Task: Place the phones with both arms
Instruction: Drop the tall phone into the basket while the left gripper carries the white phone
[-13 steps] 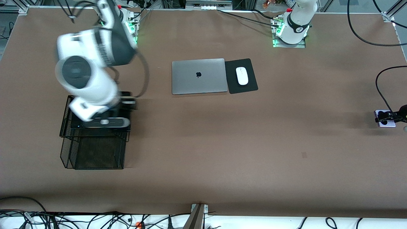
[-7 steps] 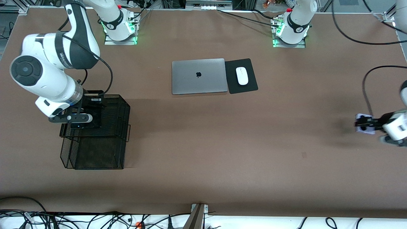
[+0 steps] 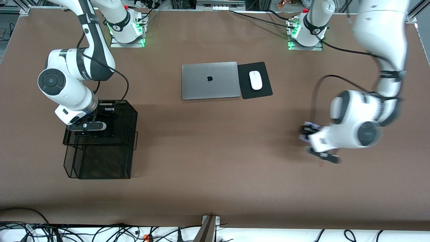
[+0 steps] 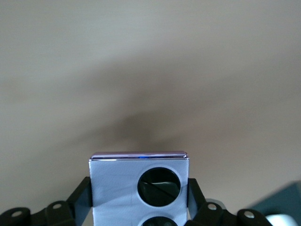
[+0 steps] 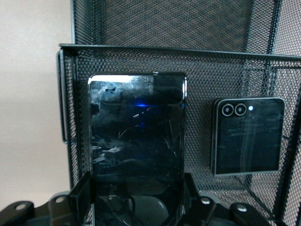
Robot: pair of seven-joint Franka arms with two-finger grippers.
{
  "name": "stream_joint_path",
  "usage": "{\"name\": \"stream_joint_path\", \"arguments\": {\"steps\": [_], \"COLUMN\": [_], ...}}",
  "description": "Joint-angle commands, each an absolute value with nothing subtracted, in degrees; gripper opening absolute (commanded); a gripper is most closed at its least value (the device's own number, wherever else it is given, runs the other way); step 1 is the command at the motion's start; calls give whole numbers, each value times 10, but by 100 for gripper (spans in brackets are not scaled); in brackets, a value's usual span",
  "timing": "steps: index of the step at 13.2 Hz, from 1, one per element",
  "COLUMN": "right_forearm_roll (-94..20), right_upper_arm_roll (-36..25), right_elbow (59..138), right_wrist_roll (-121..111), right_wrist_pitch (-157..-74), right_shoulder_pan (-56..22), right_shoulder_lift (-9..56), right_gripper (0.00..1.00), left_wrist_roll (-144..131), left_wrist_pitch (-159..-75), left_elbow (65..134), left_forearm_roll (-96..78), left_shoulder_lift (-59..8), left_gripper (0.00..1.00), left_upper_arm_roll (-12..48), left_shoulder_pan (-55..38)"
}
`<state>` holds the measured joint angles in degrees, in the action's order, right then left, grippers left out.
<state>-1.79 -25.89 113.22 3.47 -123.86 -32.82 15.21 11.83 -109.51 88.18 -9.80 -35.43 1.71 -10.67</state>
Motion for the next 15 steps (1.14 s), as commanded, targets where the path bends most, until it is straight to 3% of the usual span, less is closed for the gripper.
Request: {"name": "stream_joint_path", "arguments": {"steps": [1,5,6,7,10,13,14,15], "right_forearm_roll": [-44,-46,-46,-46,-46,-46,-46,-47], "right_upper_arm_roll": [-260,-260,-260,-260,-260,-269,-271,-274], "right_elbow": [1133,1129,1126,1124,1101,1052,1027,1000], "right_wrist_roll": [6,5,6,7,9,9,9,10], "right_wrist_pitch": [-1263,-1276,-1275,-1275,-1256,-1188,-1152,-1112], "right_shoulder_pan": [-323,-320,-319,-318,-317,-317,-317,-317], "right_shoulder_lift": [169,187,187,187,181,172,171,169], "right_gripper": [0,0,53,100,100,100,100,100], "left_wrist_roll": [59,-132,-178,-215,-332,-366,-366,-361], "left_wrist_pitch": [-1140,-1281,-1314,-1337,-1389,-1448,-1448,-1448], "left_elbow": [867,865,858,836,757,754,756,757], "left_forearm_roll": [-184,-191,-191,-191,-190,-190,-188,-185], "left_shoulder_lift": [-384,-417,-431,-451,-529,-557,-557,-554], "left_gripper": [41,41,41,41,41,44,63,100], "left_upper_arm_roll": [10,10,10,10,10,10,10,9], "left_shoulder_pan": [-178,-301,-327,-351,-401,-428,-433,-433]}}
